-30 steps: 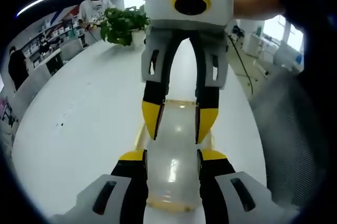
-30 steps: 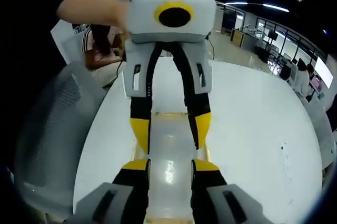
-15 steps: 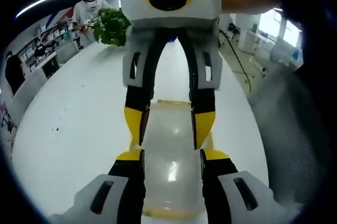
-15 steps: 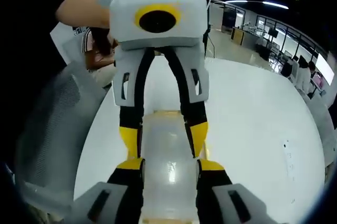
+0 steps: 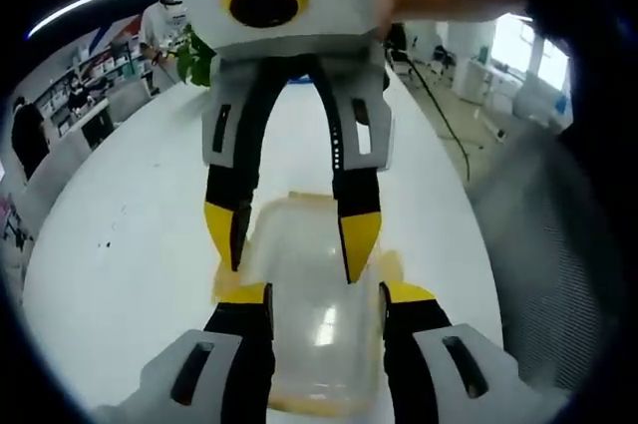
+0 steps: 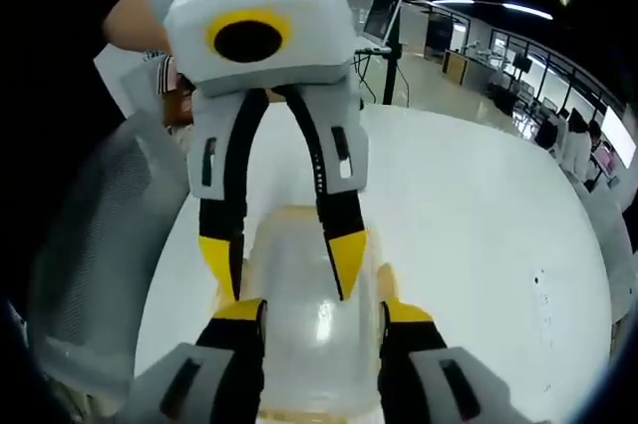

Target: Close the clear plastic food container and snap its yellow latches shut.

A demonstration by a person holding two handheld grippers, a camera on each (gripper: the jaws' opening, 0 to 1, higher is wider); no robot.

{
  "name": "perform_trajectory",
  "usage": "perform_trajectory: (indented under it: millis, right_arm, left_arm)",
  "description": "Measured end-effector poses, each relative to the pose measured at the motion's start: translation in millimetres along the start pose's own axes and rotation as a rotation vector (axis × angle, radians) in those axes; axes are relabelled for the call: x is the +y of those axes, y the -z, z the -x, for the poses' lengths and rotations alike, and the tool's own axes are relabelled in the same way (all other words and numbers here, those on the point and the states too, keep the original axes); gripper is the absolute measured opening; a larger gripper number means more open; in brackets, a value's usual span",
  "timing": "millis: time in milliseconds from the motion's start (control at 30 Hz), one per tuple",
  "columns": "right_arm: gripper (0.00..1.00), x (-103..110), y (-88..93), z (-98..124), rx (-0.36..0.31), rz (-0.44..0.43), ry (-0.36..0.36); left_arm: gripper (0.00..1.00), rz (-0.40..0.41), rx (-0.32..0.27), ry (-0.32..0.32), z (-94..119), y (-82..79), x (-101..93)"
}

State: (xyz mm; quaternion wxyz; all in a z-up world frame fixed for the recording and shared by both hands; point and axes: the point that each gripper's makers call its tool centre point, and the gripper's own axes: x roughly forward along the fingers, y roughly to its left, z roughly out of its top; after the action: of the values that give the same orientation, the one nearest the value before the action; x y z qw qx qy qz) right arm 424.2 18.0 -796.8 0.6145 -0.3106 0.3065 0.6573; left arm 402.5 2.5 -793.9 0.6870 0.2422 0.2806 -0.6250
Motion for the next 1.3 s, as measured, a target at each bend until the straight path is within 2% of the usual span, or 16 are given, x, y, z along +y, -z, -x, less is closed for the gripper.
perform_trajectory:
  millis: [233, 433, 500, 633, 833, 933, 1033, 1133, 1167, 1200, 1300]
  right_arm:
    - [0.45, -2.2, 3.3, -3.4, 0.032, 0.006, -0.022]
    - [0.49, -5.2, 5.8, -5.6, 0.062, 0.020, -0.036]
    - [0.49, -6.0, 5.5, -6.2, 0.066, 0.015, -0.041]
    - [0.51, -5.5, 6.0, -7.9, 0.074, 0.016, -0.051]
    - [0.52, -6.3, 9.2, -11.1, 0.104, 0.023, -0.061]
    - [0.52, -5.5, 13.7, -12.1, 0.132, 0.030, -0.071]
    - [0.52, -6.3, 13.2, -11.4, 0.125, 0.010, -0.075]
    - [0.52, -6.4, 13.9, -12.1, 0.130, -0.006, -0.082]
    - [0.52, -6.3, 13.9, -12.3, 0.133, -0.011, -0.084]
    - [0.52, -5.2, 13.5, -12.4, 0.140, -0.013, -0.085]
    - [0.49, -2.6, 14.9, -11.7, 0.168, -0.009, -0.094]
  left_arm:
    - [0.41, -0.013, 0.008, -0.021, 2.0, 0.4, -1.8]
    - [0.42, -0.056, 0.031, -0.038, 2.2, 3.1, -8.9]
    - [0.42, -0.143, 0.070, -0.092, 4.2, 5.3, -4.7]
    - [0.43, -0.172, 0.059, -0.102, 1.1, 0.0, -17.7]
    - [0.42, -0.220, 0.100, -0.136, -3.9, 6.5, -18.5]
    - [0.42, -0.220, 0.108, -0.146, -4.6, 8.2, -18.9]
    - [0.39, -0.201, 0.126, -0.146, -6.4, 13.6, -17.4]
    - [0.35, -0.215, 0.159, -0.165, -7.7, 22.1, -14.5]
    - [0.36, -0.211, 0.152, -0.167, -8.5, 22.5, -16.1]
    - [0.36, -0.258, 0.159, -0.174, -8.8, 21.5, -15.6]
    - [0.36, -0.227, 0.150, -0.171, -10.2, 18.7, -19.1]
